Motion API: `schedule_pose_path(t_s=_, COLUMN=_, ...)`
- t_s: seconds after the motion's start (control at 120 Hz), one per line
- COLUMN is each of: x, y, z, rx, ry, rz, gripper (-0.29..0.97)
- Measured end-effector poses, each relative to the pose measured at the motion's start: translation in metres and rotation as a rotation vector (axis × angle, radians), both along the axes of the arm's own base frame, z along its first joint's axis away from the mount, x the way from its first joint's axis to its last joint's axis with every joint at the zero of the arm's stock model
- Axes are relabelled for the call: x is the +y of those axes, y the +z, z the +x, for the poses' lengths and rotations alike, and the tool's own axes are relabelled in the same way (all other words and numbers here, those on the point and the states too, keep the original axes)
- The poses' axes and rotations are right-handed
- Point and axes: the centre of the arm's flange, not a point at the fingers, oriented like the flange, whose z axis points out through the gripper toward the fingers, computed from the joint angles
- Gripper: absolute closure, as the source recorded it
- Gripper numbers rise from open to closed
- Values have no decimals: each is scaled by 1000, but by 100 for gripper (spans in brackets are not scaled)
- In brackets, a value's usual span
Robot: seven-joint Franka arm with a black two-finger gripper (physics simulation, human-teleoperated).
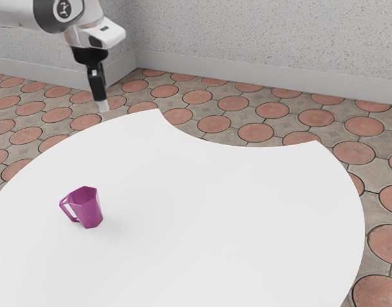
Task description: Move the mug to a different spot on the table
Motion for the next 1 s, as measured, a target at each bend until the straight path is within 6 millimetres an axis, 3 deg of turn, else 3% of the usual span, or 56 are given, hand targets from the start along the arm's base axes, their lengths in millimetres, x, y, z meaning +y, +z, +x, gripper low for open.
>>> schedule_pose_path(t_s=0.117, x=-1, y=-2, z=1, rx=6, ry=-31, rz=1, gripper=0)
schedule_pose_path(t_s=0.417, x=5, y=-32, z=5, rx=67, ry=-76, rz=-4, gripper=0)
schedule_pose_path(t_s=0.567, x=3, y=-38, z=-44, rx=97, ry=-82, rz=-33, gripper=0)
schedule_pose_path(t_s=0.725, x=67, y=-73, z=-104, rx=114, ry=30, rz=-91, gripper=0)
schedule_pose_path(t_s=0.85, x=84, y=-93, z=-115, rx=108, ry=49, rz=-100, gripper=0)
schedule_pose_path(t_s=1.0, x=113, y=-125, z=-143, rx=63, ry=45, rz=-105, gripper=0)
